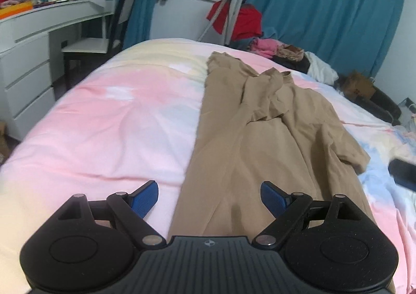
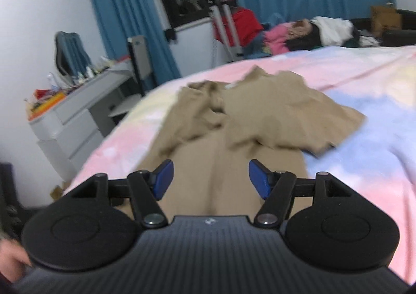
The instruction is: Fold clothes
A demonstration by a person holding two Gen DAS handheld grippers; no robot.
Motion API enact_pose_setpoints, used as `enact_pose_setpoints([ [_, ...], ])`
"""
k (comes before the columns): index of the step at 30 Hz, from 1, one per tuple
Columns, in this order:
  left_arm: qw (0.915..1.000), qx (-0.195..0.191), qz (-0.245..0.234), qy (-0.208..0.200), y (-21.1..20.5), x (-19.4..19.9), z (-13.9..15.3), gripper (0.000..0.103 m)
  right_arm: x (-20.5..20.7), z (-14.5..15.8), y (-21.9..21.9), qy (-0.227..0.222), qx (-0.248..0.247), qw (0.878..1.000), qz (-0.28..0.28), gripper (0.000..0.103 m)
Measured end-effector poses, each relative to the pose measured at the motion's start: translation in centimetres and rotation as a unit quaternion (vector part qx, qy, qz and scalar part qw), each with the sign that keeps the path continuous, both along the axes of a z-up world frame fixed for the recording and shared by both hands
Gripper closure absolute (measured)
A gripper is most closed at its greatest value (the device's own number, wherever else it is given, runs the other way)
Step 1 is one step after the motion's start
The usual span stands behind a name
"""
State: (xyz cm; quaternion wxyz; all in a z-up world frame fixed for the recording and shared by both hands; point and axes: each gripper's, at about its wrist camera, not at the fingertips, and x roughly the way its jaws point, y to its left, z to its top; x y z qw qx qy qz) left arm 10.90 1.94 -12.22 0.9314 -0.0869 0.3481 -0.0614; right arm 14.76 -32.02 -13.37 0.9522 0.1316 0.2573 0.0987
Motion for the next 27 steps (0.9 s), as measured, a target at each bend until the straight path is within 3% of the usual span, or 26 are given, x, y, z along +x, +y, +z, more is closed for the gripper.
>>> enact_pose_setpoints([
  [5,0.9974,0.066,0.01,0.027,-0.5,-3.3,1.3,0.016,-0.1,-0.5,-1.6,0.008,0.017,1.0,-0.012,0.036],
  [8,0.9923,0.1,0.023,0.069,-0.3,-4.8,1.0,0.016,0.0,-0.8,-2.2,-0.003,0.018,1.0,-0.016,0.036],
  [13,0.9819,0.05,0.076,0.166,3.4,-6.3,0.6,0.018,0.0,-1.3,-3.5,-0.001,0.045,0.999,-0.007,0.036],
  [18,0.968,-0.009,0.11,0.225,5.9,-8.4,0.5,0.023,0.3,-1.3,-4.3,0.0,0.07,0.997,-0.006,0.036],
  [20,0.9638,-0.005,0.117,0.239,5.8,-9.0,0.4,0.029,0.5,-1.3,-4.5,0.002,0.084,0.996,-0.005,0.036],
  [23,0.9656,0.016,0.106,0.237,4.6,-9.7,0.9,0.05,0.4,-1.1,-4.7,0.005,0.089,0.996,-0.007,0.036],
  [25,0.9697,0.024,0.091,0.225,4.0,-10.4,1.2,0.081,0.3,-1.0,-4.8,0.006,0.092,0.996,-0.008,0.036],
  [27,0.9728,0.031,0.075,0.217,3.1,-10.8,1.3,0.099,0.2,-0.9,-4.9,0.007,0.095,0.995,-0.009,0.036],
])
